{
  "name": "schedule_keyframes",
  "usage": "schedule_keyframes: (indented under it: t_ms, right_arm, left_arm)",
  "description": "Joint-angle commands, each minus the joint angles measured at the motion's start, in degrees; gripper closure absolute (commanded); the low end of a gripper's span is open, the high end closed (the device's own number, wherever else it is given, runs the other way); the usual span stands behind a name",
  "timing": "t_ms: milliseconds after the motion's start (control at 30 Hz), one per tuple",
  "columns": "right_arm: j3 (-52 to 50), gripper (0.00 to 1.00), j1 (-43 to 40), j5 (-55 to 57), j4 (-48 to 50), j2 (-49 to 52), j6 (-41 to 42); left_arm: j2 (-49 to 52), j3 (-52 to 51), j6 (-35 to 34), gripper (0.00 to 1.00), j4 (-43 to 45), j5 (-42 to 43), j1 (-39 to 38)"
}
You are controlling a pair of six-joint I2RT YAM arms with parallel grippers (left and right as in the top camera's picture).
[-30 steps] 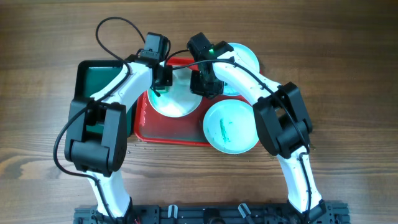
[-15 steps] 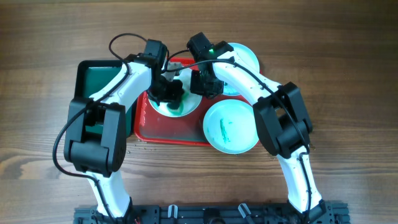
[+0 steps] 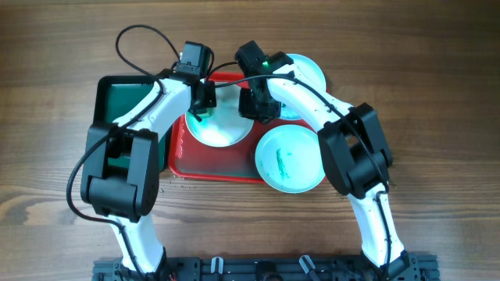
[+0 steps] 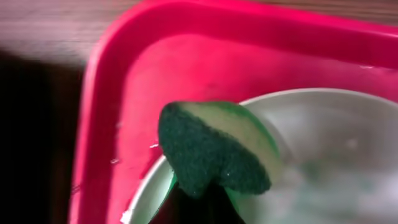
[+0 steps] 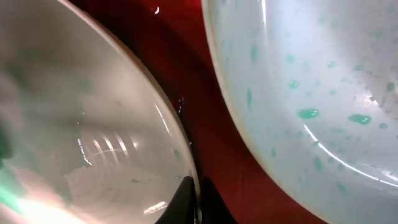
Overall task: Clean dirty plates on tray and stack at the side
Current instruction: 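Scrub the plate again with the sponge in the left gripper, then lift the sponge away and raise the plate with the right gripper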
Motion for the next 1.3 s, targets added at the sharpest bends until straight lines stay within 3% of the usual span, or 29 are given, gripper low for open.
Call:
schedule_keyframes:
  t_ms: [0, 167, 267, 367, 533, 800, 933, 1033, 1267]
  right_arm:
    - [-0.07, 0.96, -0.13, 1.86, 0.09, 0.96, -0.79]
    - [-0.07, 0.96, -0.17, -1.01, 0.74, 0.96, -3.52]
    - [-0.07, 0.96, -0.2, -3.45, 0.98, 0.96, -5.16]
    - [-0.07, 0.96, -0.2, -4.9, 0.94, 0.96, -6.29]
    - [-0.07, 0.96, -0.35, -9.84, 1.03, 0.96, -9.73]
    - [-0.04, 0.96, -4.52, -18.93, 2.47, 0.87, -16.87]
    - [-0.04, 0.96, -7.08, -17.22, 2.45, -1.57, -18.23]
    - [-0.04, 0.96, -7.5, -10.27, 1.6, -6.03, -19.58]
    - [-0.04, 0.96, -1.01, 23.96, -2.16, -19.28, -14.88]
  left_arm:
    - [-0.09, -0.04, -3.98, 0.96, -6.01, -4.46, -0.48]
    - [-0.09, -0.04, -1.49, 0.96, -15.15, 11.41, -0.68]
    - [-0.11, -0.04, 6.93, 0.96, -14.88, 23.96, -0.66]
    - [-0.11, -0.02, 8.55, 0.96, -11.21, 29.59, -0.66]
    - [-0.15, 3.78, 8.04, 0.96, -7.52, 28.5, 1.46]
    - [-4.11, 19.37, -1.25, 0.96, -19.78, 10.29, 8.04]
    - [-6.97, 19.71, -2.89, 0.96, -21.18, 9.86, 10.05]
    - [-7.32, 19.71, -2.89, 0.96, -21.68, 10.1, 10.47]
    - [-6.97, 19.67, -2.89, 0.96, -22.23, 10.29, 9.44]
